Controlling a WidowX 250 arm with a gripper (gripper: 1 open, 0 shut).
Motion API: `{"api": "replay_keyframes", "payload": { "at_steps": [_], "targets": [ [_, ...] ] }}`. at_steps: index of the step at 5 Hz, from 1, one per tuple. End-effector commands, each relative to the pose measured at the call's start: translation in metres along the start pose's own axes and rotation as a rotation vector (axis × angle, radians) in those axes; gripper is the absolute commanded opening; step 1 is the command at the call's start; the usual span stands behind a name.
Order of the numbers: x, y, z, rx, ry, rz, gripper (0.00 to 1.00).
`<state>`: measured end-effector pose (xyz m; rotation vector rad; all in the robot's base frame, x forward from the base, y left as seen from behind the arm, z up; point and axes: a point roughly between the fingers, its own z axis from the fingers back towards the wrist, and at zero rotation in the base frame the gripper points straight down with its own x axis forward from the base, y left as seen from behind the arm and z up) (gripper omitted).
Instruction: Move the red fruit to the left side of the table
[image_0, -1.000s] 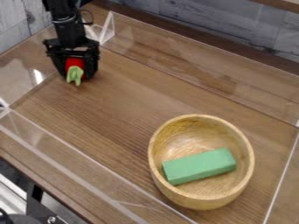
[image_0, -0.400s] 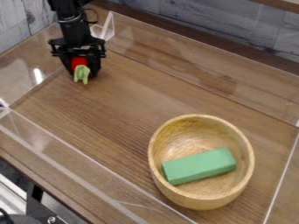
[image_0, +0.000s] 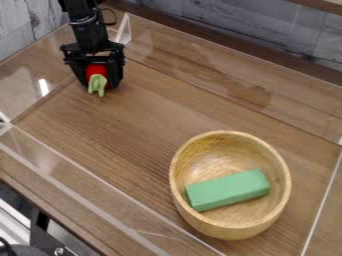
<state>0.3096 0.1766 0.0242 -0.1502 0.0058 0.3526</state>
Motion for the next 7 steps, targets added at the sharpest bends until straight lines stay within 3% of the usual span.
{"api": "replay_keyframes", "payload": {
  "at_steps": [1, 3, 4, 5, 7],
  "targets": [
    [0.006, -0.007, 0.029, -0.006, -0.061, 0.003, 1.0],
    [-0.01, -0.028, 0.061, -0.029, -0.099, -0.086, 1.0],
    [-0.018, -0.048, 0.07, -0.037, -0.118, -0.098, 1.0],
    [-0.024, -0.069, 0.071, -0.035, -0.127, -0.12, 1.0],
    [-0.028, -0.08, 0.06, -0.015, -0.116, -0.238, 1.0]
  ]
}}
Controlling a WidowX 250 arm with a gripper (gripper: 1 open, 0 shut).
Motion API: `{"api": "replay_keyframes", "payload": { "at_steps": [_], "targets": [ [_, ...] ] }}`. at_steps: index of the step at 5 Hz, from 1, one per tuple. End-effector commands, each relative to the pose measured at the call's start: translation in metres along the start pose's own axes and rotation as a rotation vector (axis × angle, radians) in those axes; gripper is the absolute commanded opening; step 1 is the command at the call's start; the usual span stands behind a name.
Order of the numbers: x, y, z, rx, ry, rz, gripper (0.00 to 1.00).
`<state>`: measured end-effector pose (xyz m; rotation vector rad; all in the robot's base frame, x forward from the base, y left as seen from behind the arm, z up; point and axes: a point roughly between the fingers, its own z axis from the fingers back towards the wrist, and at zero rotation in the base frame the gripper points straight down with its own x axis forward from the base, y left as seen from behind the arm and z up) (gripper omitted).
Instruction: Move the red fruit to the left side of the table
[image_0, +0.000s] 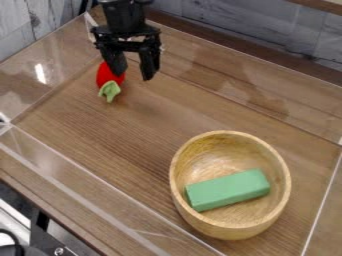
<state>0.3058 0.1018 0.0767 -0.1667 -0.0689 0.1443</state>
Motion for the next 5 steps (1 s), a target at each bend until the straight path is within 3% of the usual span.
{"api": "replay_keyframes", "payload": {
  "at_steps": [1, 2, 4, 5],
  "targets": [
    [0.017, -0.008, 0.022, 0.022, -0.049, -0.096, 1.0],
    [0.028, -0.014, 0.024, 0.025, -0.039, -0.166, 1.0],
    [0.008, -0.029, 0.01, 0.044, -0.047, -0.148, 1.0],
    [0.005, -0.033, 0.005, 0.055, -0.059, -0.133, 1.0]
  ]
}}
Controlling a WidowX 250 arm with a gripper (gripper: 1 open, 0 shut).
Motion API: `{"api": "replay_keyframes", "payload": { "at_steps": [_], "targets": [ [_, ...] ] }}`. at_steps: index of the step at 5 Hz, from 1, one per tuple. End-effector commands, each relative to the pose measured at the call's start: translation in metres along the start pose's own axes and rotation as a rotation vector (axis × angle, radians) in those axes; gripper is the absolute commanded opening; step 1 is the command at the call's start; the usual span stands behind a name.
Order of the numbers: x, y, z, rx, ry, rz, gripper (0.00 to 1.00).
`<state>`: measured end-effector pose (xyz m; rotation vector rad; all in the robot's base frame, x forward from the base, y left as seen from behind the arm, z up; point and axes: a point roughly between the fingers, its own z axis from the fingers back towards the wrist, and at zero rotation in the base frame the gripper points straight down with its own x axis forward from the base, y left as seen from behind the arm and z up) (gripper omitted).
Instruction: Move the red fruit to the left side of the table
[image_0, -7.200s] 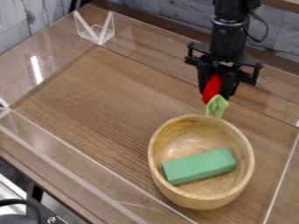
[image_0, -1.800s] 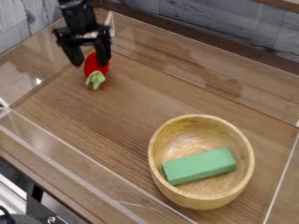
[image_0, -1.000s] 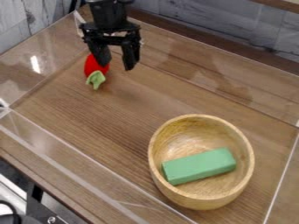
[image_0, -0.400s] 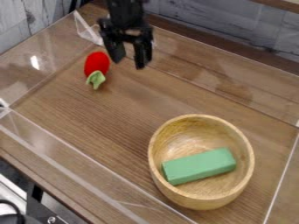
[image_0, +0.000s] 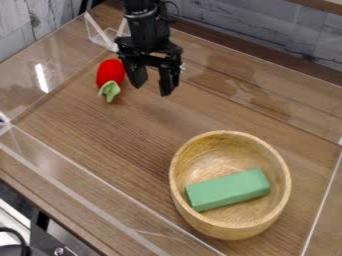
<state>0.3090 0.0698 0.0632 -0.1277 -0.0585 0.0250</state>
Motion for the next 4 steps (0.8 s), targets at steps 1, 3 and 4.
{"api": "replay_keyframes", "payload": {
  "at_steps": [1, 3, 4],
  "targets": [
    [0.018, 0.015, 0.027, 0.03, -0.082, -0.04, 1.0],
    [0.026, 0.033, 0.017, 0.042, -0.09, -0.019, 1.0],
    [0.029, 0.035, 0.005, 0.047, -0.091, 0.014, 1.0]
  ]
}}
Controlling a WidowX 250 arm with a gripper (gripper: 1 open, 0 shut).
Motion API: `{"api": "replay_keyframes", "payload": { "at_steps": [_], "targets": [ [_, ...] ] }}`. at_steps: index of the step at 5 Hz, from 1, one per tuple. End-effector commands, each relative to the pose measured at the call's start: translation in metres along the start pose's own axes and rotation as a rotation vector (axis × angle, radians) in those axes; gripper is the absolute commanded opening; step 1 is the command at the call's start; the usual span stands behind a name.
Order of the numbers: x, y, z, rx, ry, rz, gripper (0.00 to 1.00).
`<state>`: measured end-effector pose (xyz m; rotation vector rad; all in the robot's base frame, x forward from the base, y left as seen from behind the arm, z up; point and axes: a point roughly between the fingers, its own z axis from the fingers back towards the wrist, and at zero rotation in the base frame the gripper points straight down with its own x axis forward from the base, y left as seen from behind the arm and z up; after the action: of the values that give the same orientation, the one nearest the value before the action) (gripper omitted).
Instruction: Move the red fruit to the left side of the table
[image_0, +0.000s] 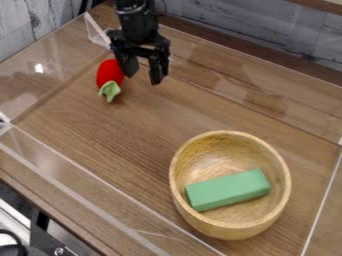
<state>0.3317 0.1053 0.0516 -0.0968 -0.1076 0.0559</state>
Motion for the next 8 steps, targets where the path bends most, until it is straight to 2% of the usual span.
{"api": "replay_keyframes", "payload": {
  "at_steps": [1, 4, 5, 6, 7, 8],
  "targets": [
    [0.006, -0.004, 0.018, 0.021, -0.045, 0.036, 1.0],
    [0.013, -0.003, 0.026, 0.046, -0.065, 0.186, 1.0],
    [0.012, -0.012, 0.04, 0.042, -0.066, 0.122, 1.0],
    [0.008, -0.025, 0.041, 0.033, -0.068, 0.044, 1.0],
    [0.0, -0.036, 0.037, 0.022, -0.055, -0.028, 1.0],
    [0.001, -0.044, 0.045, 0.023, -0.046, -0.09, 1.0]
  ]
}}
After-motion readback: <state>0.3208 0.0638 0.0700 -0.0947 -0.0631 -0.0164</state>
